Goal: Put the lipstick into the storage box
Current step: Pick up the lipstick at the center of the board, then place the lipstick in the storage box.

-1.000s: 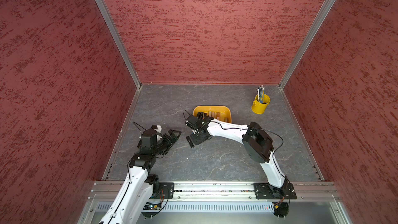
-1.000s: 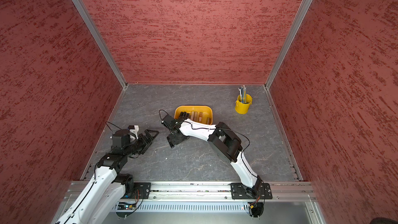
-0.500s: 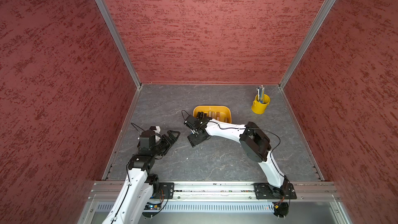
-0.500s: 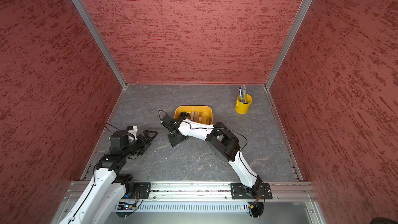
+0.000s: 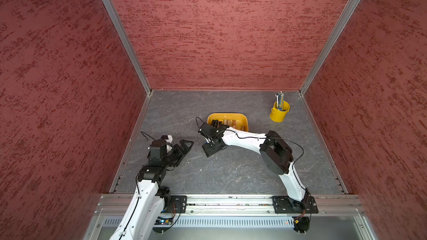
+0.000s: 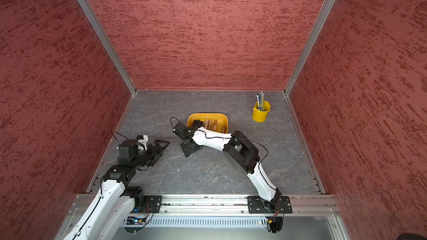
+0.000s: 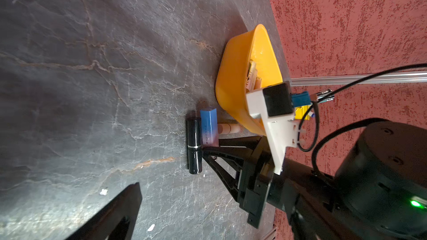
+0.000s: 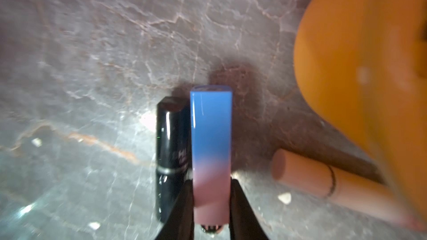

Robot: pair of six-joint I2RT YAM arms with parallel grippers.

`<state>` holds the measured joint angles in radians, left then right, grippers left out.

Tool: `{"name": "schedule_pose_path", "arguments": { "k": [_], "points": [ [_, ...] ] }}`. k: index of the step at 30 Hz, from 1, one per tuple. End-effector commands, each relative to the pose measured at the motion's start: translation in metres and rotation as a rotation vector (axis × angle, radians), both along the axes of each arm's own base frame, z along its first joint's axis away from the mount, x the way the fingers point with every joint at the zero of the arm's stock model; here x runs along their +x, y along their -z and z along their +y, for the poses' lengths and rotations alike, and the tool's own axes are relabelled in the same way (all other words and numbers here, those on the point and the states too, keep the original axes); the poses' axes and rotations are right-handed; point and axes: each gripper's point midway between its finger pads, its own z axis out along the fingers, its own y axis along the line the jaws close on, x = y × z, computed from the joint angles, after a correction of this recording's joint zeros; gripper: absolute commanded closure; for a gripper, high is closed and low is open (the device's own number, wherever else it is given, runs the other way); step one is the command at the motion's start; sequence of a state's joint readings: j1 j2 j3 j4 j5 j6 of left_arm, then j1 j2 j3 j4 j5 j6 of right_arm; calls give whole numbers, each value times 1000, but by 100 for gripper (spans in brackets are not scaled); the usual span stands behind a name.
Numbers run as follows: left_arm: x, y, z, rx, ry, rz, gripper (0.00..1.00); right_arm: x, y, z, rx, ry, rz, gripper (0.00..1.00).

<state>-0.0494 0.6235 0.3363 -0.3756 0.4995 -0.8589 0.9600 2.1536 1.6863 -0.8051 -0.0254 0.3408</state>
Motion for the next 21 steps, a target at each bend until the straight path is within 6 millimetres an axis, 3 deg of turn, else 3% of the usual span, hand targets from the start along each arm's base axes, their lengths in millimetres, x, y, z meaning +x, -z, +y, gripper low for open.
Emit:
{"name": "schedule_pose_path", "arguments": {
  "k": [1,12,21],
  "points": [
    [4,-6,-3,-10,19,-42,0,6,-42,5,120,28,-24,90],
    [14,-41,-9,-52,40,-193,0,4,-91,-6,288,59,-9,90],
    [19,-71,-28,-100,124,-320,0,1,-119,-15,428,96,54,90]
  ]
}}
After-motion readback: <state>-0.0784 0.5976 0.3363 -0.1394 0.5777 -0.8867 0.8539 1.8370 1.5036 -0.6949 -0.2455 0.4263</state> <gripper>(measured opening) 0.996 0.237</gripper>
